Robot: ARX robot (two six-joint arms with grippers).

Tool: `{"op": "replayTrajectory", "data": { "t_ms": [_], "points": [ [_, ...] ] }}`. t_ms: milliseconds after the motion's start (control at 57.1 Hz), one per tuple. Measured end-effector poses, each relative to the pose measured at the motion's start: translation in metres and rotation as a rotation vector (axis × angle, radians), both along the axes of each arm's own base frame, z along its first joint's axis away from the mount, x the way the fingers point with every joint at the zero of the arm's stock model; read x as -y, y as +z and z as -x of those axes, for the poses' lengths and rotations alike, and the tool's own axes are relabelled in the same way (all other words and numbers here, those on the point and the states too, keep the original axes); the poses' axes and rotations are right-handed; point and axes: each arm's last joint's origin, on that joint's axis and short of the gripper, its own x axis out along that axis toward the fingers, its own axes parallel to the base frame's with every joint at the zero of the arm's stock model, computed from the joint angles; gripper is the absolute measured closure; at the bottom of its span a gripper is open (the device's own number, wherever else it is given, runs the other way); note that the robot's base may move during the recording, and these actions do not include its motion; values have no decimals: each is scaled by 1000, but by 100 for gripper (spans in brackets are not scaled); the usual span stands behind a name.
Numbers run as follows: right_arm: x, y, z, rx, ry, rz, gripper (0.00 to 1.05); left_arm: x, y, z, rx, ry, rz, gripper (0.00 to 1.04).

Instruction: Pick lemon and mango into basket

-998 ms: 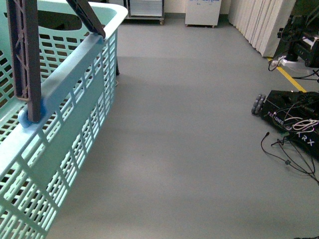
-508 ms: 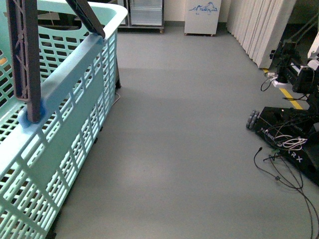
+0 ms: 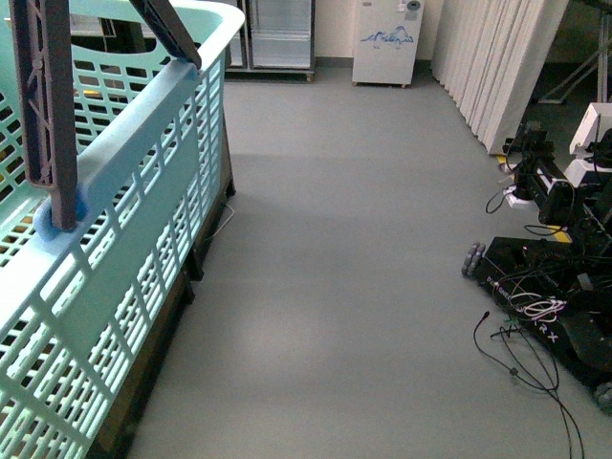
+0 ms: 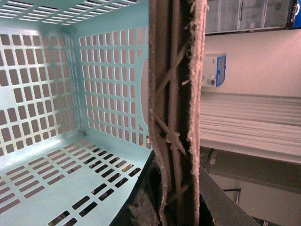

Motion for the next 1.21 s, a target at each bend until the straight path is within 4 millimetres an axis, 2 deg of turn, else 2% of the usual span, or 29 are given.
{"op": "replayTrajectory", "data": {
  "t_ms": [1208],
  "points": [
    [0,0,0,0,0,0,9,1,2,1,6,-5,8,97]
  ]
}}
